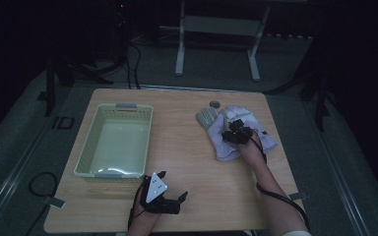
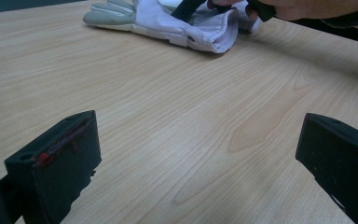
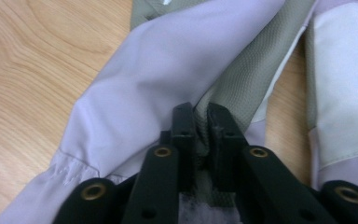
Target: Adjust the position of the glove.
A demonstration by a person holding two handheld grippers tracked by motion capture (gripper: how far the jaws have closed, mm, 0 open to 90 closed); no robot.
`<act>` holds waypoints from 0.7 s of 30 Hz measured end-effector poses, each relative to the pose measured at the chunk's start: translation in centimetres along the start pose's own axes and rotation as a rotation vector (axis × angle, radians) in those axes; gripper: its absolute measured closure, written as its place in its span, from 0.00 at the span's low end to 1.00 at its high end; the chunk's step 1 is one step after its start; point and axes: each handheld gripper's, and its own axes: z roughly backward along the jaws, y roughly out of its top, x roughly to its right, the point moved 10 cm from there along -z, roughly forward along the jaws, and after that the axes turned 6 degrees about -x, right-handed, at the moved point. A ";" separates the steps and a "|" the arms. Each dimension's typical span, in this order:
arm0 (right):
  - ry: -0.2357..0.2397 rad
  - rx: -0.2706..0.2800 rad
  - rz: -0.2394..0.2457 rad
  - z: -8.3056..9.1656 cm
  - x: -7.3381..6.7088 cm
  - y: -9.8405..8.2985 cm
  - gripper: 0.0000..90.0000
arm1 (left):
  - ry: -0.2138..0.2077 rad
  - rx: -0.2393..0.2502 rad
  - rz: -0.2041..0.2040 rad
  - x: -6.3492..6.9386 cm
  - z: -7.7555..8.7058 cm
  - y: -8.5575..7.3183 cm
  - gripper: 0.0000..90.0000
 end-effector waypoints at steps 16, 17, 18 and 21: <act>0.032 0.184 -0.301 6.2 -4.5 1.5 0.97 | 0.010 -0.005 0.002 0.0 -0.1 0.0 0.00; 0.032 0.184 -0.301 6.2 -4.5 1.5 0.97 | 0.010 -0.005 0.002 0.0 -0.1 0.0 0.00; 0.019 0.210 -0.333 7.4 -5.6 1.3 0.97 | 0.010 -0.007 0.000 0.0 -0.1 0.0 0.00; 0.010 0.229 -0.351 8.5 -6.9 1.0 0.97 | 0.009 -0.005 0.000 0.0 -0.1 0.0 0.00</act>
